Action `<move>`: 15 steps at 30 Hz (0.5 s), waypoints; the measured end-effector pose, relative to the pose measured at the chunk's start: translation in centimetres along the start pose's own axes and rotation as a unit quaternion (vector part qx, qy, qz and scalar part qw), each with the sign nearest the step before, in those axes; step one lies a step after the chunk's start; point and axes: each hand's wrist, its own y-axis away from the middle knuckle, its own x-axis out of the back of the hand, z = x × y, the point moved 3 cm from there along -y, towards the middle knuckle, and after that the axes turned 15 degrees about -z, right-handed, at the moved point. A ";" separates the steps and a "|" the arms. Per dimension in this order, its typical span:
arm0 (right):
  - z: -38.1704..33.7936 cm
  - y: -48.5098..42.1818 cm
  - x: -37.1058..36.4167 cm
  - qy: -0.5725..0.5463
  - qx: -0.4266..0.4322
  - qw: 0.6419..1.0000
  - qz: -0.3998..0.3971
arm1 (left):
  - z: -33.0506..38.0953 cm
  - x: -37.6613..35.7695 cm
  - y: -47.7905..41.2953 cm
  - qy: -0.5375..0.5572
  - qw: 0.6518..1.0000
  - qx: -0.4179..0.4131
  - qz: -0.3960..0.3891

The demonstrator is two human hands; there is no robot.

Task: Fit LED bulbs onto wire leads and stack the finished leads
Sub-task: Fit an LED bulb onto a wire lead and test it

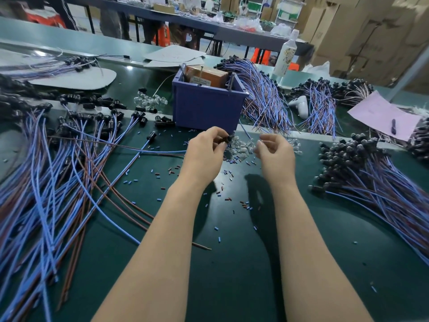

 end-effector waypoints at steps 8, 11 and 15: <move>-2.0 1.2 -2.1 -0.121 0.098 0.982 -0.111 | -0.2 -0.2 -0.1 0.007 1.000 0.007 -0.016; -2.2 1.3 -2.0 -0.054 0.121 0.987 -0.096 | -0.2 -0.2 -0.1 0.004 1.000 0.006 -0.020; -2.3 1.4 -2.0 -0.019 0.124 0.987 -0.096 | -0.2 -0.3 -0.2 0.007 1.000 0.003 -0.025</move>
